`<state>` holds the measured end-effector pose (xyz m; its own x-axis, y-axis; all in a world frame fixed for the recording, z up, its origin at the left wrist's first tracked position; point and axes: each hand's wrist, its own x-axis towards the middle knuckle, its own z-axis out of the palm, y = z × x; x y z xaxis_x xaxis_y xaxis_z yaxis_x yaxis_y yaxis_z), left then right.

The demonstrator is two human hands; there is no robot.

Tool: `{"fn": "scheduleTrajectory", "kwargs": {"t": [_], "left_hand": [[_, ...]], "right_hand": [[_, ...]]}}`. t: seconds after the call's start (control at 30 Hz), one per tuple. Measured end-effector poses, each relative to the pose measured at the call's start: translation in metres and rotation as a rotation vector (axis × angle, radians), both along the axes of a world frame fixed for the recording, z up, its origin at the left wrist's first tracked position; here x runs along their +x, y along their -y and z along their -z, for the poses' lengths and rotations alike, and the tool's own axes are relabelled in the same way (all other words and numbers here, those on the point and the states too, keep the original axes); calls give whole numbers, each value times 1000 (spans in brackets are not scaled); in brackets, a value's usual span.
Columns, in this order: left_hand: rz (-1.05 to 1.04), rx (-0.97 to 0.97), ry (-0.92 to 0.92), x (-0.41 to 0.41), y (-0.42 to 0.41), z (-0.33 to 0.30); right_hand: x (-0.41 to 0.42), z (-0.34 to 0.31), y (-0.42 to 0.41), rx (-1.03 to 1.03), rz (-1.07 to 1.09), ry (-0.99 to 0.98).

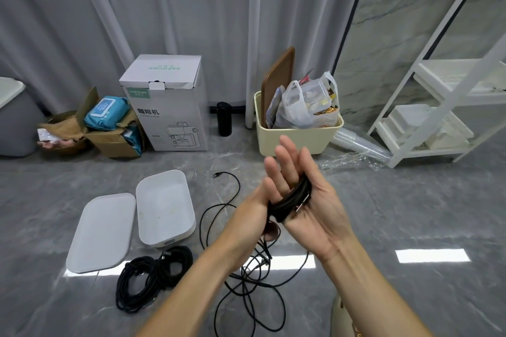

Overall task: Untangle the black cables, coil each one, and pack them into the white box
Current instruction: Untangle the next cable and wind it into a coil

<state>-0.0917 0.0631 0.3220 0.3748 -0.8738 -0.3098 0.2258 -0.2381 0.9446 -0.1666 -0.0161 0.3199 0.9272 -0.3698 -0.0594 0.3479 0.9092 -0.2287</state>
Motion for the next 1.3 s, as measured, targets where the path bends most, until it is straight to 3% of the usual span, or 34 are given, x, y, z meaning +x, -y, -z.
{"fn": "scheduleTrajectory", "kwargs": {"t": [0.1,0.17,0.3,0.4,0.5,0.6,0.73,0.97,1.1,1.3], "left_hand": [[-12,57,-24,1,-1,1],[-1,137,58,3,0,2],[216,259,511,3,1,14],[395,280,666,-2,-4,21],[481,223,780,-8,-7,23],[347,130,920,-3,-3,24],[296,-25,1073,8,-1,21],[393,-239,965,22,3,10],[360,-142,747,41,-3,0],[383,-36,477,51,-8,-12]], "right_hand": [[0,-10,2,-92,220,-145],[1,-15,5,-128,284,-205],[-1,-12,17,-197,386,-350],[-4,-9,24,-213,477,-396],[-8,-2,26,-331,542,-521],[-11,3,20,-588,541,-686],[-18,6,14,-909,375,-910],[-29,9,0,-903,-70,-898],[-31,-4,-7,-850,-346,-825],[-29,-4,-10,-696,-470,-772]]}}
